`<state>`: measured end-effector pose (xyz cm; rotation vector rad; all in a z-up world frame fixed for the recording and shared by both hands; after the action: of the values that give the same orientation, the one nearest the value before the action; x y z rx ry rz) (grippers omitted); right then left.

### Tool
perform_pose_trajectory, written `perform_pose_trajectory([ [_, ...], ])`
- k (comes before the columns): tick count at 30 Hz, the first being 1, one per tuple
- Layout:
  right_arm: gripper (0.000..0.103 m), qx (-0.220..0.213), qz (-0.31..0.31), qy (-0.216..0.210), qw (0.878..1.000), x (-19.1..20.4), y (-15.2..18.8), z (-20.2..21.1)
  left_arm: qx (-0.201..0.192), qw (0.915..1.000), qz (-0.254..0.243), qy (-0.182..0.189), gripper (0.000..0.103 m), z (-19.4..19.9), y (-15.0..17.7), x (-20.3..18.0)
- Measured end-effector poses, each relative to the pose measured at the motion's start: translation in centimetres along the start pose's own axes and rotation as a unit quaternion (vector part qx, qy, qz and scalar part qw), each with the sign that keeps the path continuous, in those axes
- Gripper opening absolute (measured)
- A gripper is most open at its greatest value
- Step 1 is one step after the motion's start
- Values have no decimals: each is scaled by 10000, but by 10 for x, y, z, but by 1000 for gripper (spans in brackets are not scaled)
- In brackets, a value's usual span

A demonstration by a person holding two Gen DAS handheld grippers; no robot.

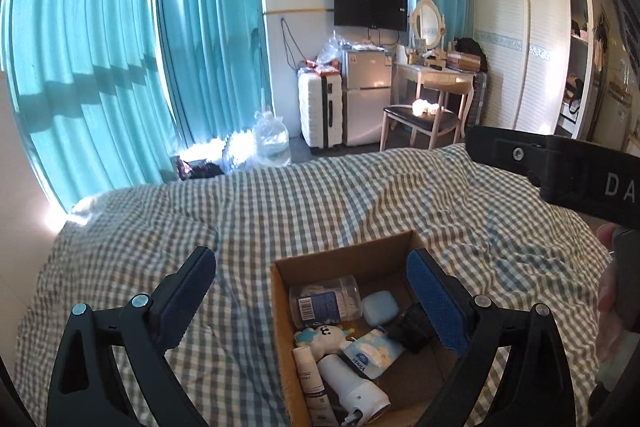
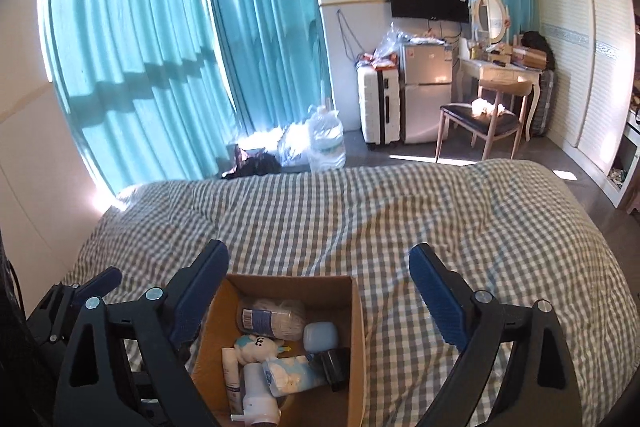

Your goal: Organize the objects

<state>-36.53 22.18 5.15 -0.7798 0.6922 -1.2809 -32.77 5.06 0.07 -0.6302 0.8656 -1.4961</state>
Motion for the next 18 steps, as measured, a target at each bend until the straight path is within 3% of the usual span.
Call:
perform_pose_trajectory([
  [9, 98, -514, 70, 267, 9983, -10, -15, 102, -598, 9980, -17, -225, 99, 86, -24, -4],
  [18, 99, -973, 157, 526, 9937, -19, 0, 197, -1299, 9913, 18, -207, 102, 179, -28, -7],
])
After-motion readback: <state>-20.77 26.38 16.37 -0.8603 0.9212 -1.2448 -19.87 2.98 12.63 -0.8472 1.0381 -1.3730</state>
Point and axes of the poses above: each gripper's, at about its wrist camera, not at the fingertips, and z roughly against the way its jaws point, x to its left, y to its underside, the point moved 10 cm from there along -z, roughly the way its jaws point, and after that the axes turned 11 degrees about z, right-handed, at the moved point
